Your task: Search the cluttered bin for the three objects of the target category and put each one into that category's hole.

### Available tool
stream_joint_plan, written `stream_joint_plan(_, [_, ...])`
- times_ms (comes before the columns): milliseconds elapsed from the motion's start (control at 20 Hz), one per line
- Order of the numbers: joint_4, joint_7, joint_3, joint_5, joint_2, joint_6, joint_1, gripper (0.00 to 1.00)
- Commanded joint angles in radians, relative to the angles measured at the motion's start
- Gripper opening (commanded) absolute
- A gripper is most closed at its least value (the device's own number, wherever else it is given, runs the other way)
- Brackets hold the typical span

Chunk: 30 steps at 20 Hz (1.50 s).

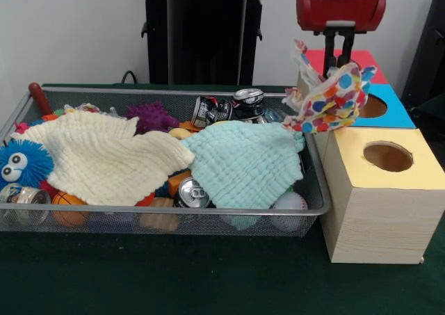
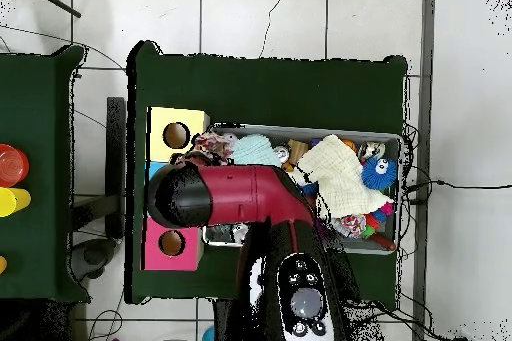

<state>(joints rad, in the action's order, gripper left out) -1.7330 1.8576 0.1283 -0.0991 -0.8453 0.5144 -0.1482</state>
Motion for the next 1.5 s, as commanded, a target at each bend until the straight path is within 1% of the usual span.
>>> stream_joint_plan(50, [0.032,0.190,-0.010,0.042,0.051,-0.060,-0.002,0.00])
stream_joint_plan(150, [0.044,0.203,-0.009,0.052,0.053,-0.097,0.009,0.00])
stream_joint_plan(400, [0.057,0.217,-0.007,0.083,0.040,-0.123,0.028,0.00])
stream_joint_plan(500, [0.062,0.222,-0.016,0.089,0.039,-0.147,0.038,0.00])
stream_joint_plan(650, [0.075,0.235,-0.044,0.092,0.035,-0.210,0.064,0.00])
stream_joint_plan(850, [0.089,0.229,-0.062,0.109,0.027,-0.251,0.081,0.00])
stream_joint_plan(1050, [0.108,0.219,-0.078,0.123,0.055,-0.304,0.094,0.00])
stream_joint_plan(1100, [0.109,0.214,-0.079,0.125,0.065,-0.305,0.095,0.00])
stream_joint_plan(1250, [0.128,0.178,-0.078,0.134,0.107,-0.229,0.092,0.00])
stream_joint_plan(1500, [0.141,0.151,-0.079,0.137,0.152,-0.159,0.090,0.00])
